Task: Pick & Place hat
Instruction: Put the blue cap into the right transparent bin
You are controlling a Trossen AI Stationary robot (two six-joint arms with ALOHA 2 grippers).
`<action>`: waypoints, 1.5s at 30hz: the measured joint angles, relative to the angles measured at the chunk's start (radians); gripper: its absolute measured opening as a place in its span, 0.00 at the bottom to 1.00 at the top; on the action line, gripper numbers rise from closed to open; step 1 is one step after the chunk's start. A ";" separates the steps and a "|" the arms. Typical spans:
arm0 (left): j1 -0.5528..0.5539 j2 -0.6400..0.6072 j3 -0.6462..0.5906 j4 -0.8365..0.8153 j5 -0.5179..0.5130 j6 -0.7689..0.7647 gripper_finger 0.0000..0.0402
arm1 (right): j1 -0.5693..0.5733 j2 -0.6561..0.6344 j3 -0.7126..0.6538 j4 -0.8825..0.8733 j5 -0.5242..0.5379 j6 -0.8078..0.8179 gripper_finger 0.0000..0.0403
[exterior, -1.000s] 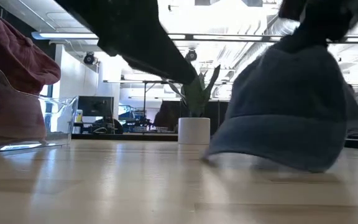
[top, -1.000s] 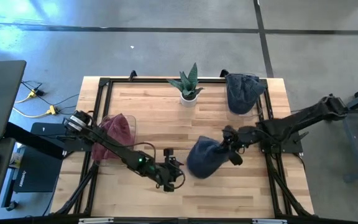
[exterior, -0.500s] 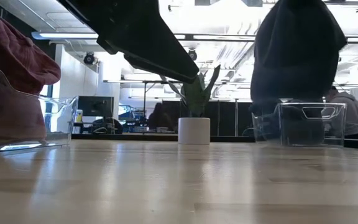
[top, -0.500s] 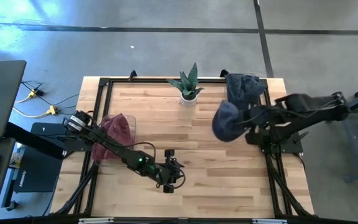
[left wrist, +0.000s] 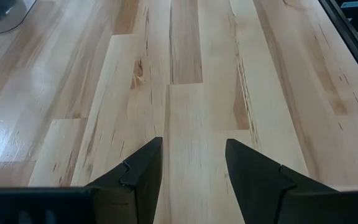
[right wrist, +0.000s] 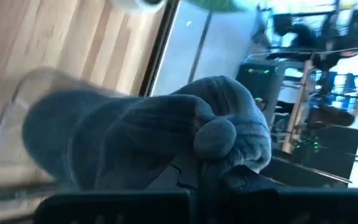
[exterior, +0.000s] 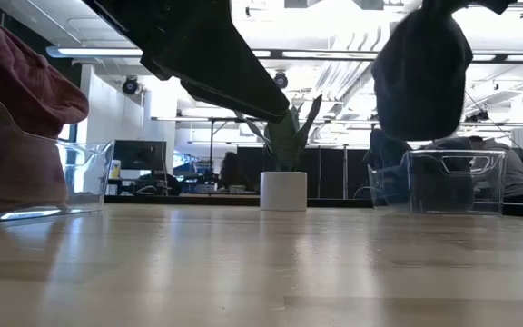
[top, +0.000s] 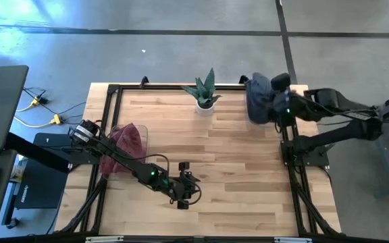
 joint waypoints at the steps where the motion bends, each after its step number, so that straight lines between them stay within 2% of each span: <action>1: 0.000 0.000 0.000 -0.001 0.000 0.000 0.42 | -0.033 0.000 0.000 -0.002 -0.018 -0.032 0.01; 6: 0.000 0.000 0.000 -0.006 0.000 0.000 0.42 | -0.147 0.001 0.000 -0.005 -0.209 -0.125 0.01; 8: 0.000 0.000 0.000 -0.006 0.000 0.000 0.42 | -0.164 0.006 0.000 -0.004 -0.235 -0.134 0.01; 15: 0.000 0.001 0.000 -0.006 0.003 0.000 0.42 | -0.196 -0.009 -0.108 -0.008 -0.229 -0.165 0.01; 19: 0.000 0.001 0.000 -0.006 0.011 0.000 0.42 | -0.225 -0.034 -0.196 -0.003 -0.150 -0.217 0.00; 24: 0.000 0.001 0.000 -0.006 0.011 0.001 0.42 | -0.277 -0.065 -0.263 0.003 -0.316 -0.191 0.01; 27: 0.000 0.001 0.000 -0.005 0.011 0.001 0.42 | -0.338 -0.082 -0.299 0.013 -0.371 -0.134 0.01; 31: 0.000 0.001 0.000 -0.005 0.011 0.000 0.42 | -0.448 -0.098 -0.357 0.082 -0.414 -0.075 0.01; 36: 0.000 0.001 0.000 -0.005 0.010 0.000 0.42 | -0.580 -0.099 -0.428 0.148 -0.428 -0.081 0.01; 41: 0.000 0.001 0.000 -0.005 0.010 0.000 0.42 | -0.672 -0.100 -0.456 0.188 -0.439 -0.075 0.03; 45: 0.000 0.001 0.000 -0.004 0.010 0.000 0.42 | -0.723 -0.099 -0.442 0.196 -0.447 0.022 0.09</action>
